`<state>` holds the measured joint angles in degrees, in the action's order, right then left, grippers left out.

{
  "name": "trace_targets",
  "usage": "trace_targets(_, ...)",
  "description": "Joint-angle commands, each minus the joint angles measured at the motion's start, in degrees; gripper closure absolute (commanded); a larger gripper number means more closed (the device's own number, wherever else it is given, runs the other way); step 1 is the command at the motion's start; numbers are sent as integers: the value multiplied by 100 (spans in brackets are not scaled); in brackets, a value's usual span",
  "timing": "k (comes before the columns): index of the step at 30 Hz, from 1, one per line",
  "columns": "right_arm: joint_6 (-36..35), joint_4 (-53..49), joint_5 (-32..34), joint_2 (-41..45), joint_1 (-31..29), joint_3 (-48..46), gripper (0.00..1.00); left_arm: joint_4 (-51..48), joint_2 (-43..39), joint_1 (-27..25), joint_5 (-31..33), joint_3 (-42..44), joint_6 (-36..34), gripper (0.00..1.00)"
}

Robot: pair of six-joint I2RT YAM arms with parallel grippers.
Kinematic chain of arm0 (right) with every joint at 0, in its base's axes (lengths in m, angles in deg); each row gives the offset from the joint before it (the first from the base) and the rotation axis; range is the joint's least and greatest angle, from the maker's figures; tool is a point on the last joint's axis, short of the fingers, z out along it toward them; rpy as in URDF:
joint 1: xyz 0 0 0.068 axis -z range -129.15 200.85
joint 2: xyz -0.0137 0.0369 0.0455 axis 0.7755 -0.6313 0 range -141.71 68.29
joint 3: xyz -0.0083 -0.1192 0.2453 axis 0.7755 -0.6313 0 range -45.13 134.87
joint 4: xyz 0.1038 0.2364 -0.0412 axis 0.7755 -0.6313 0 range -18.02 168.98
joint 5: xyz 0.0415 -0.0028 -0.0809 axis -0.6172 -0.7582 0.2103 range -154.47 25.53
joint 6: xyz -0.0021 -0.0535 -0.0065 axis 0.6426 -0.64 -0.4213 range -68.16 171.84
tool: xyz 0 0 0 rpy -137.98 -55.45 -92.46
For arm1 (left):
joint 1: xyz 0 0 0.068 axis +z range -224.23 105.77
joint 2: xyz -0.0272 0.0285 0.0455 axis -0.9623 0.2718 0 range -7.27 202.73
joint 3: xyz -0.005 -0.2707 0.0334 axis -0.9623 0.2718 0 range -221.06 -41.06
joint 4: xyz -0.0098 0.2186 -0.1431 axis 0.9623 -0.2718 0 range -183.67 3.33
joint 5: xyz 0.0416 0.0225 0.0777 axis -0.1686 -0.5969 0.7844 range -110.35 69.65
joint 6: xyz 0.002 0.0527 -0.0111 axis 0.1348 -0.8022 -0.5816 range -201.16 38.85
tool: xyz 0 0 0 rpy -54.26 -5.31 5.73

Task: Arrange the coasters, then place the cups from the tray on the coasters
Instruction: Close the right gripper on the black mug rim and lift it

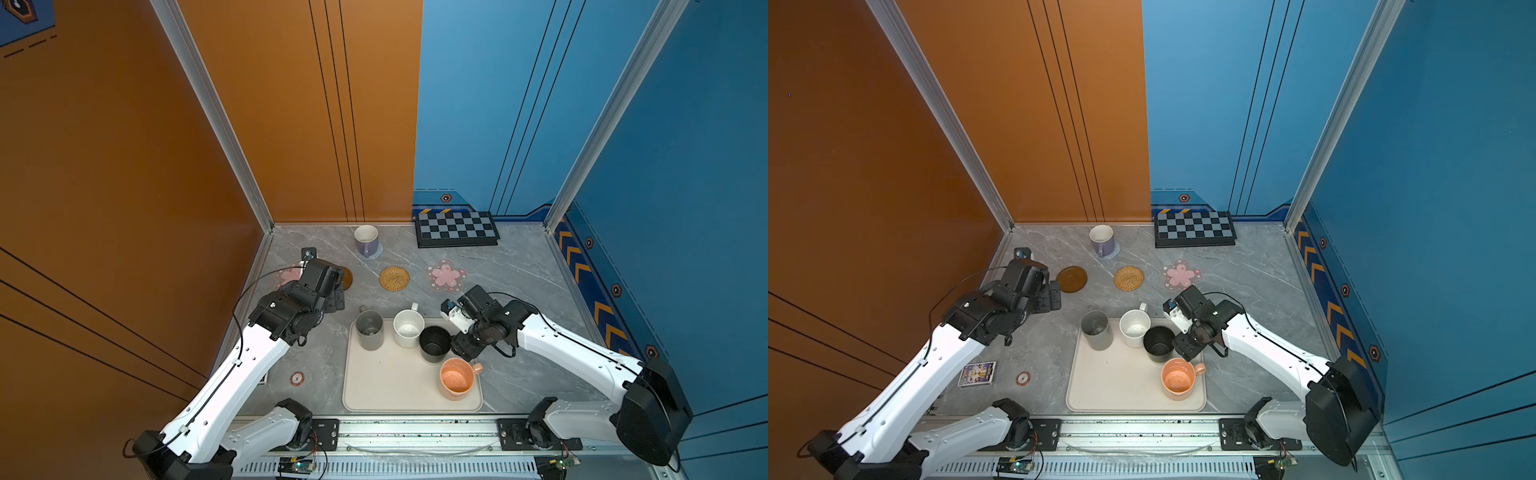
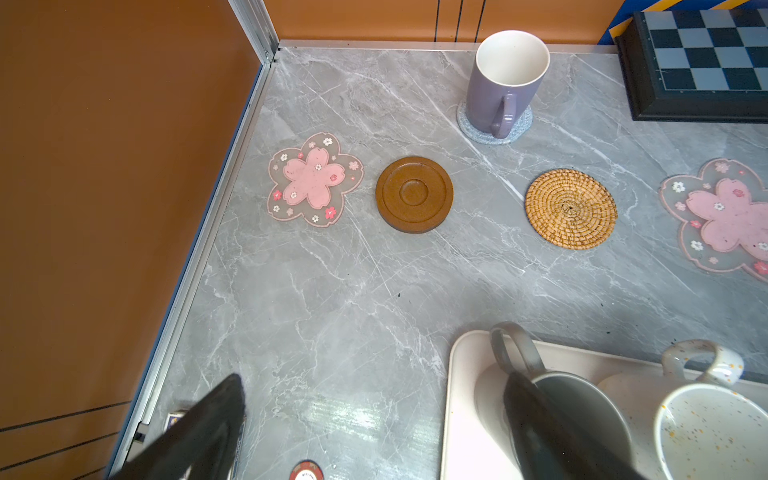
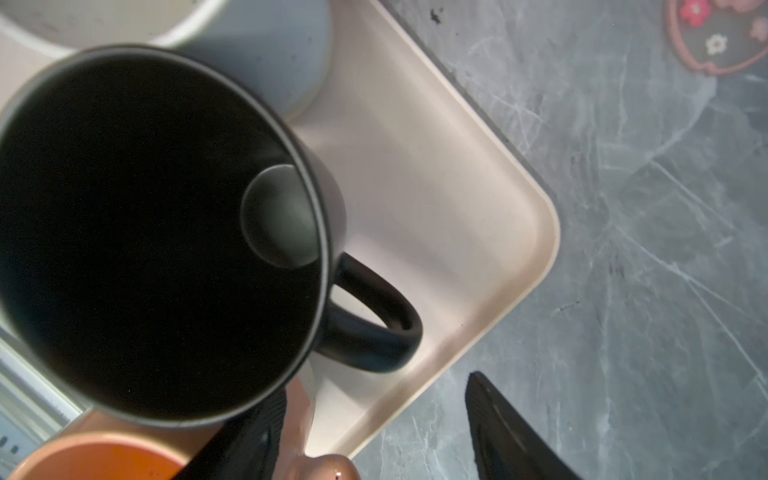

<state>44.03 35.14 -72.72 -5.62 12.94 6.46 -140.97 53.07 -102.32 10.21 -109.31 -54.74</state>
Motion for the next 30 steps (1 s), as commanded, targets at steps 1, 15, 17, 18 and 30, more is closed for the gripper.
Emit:
trace_targets(1,-914,259,-841,199,160,77,29,-159,-122,-45,-68,101,-3,2)
trace_targets(15,-1566,789,-1416,169,472,-433,33,-347,-324,-55,-137,70,260,2)
trace_targets(17,-1686,798,-1425,78,510,-416,34,-353,-313,-53,-163,66,295,2)
trace_targets(18,-1749,802,-1434,4,522,-392,34,-345,-303,-57,-181,58,311,2)
trace_targets(30,-1954,1211,-1386,-370,447,-326,34,-448,-400,-99,-288,74,515,2)
